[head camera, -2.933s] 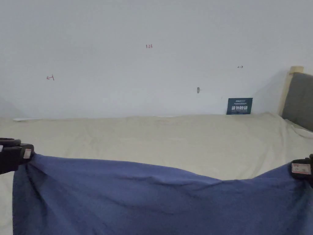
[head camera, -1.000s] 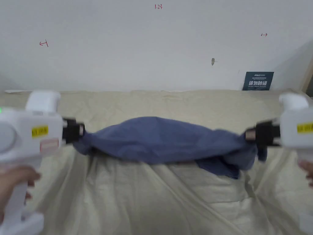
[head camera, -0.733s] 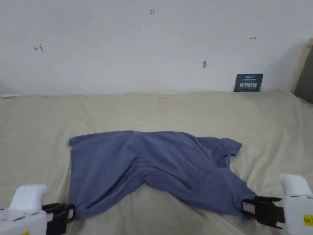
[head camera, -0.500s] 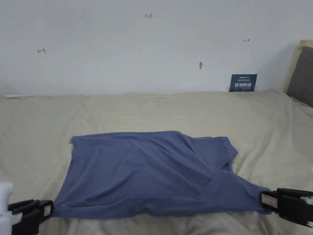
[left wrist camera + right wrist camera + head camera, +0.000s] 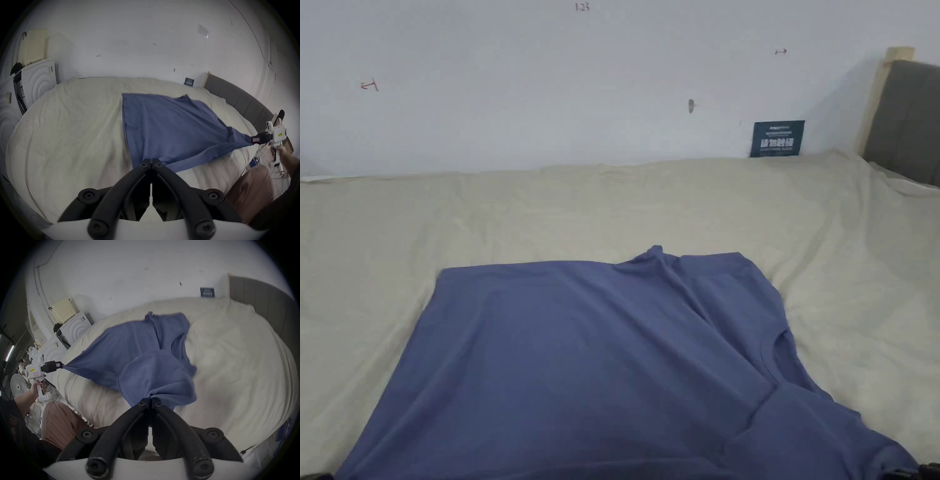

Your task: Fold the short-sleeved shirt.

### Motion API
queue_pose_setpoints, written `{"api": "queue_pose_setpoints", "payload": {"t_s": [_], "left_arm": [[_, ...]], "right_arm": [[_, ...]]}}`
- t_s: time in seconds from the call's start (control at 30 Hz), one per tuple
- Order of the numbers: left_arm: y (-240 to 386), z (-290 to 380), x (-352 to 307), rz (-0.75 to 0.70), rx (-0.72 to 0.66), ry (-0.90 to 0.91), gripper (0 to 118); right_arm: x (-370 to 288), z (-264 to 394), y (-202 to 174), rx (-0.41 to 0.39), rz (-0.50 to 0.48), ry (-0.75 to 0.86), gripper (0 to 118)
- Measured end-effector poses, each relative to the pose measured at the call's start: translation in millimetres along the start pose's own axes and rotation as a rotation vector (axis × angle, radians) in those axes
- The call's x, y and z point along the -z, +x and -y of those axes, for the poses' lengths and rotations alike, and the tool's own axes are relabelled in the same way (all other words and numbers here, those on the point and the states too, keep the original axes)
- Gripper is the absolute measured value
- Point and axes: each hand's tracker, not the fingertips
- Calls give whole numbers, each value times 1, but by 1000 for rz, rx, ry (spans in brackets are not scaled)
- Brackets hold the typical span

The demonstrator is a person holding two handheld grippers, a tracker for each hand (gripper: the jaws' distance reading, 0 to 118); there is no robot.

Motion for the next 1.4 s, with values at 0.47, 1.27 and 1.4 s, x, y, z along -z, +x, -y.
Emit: {"api": "queue_pose_setpoints", "payload": {"t_s": [0.47,1.27,1.4], "left_arm": [[-19,25,48,-31,112,-268,32],[71,32,-42,-210,26,265,0],[61,28,-33,-260,50,120,0]], "right_arm": [[57,3,26,72,74,-226,45],[-33,16,-83,75,74,426,0],[-33,20,-78,71,113,402,0]]}}
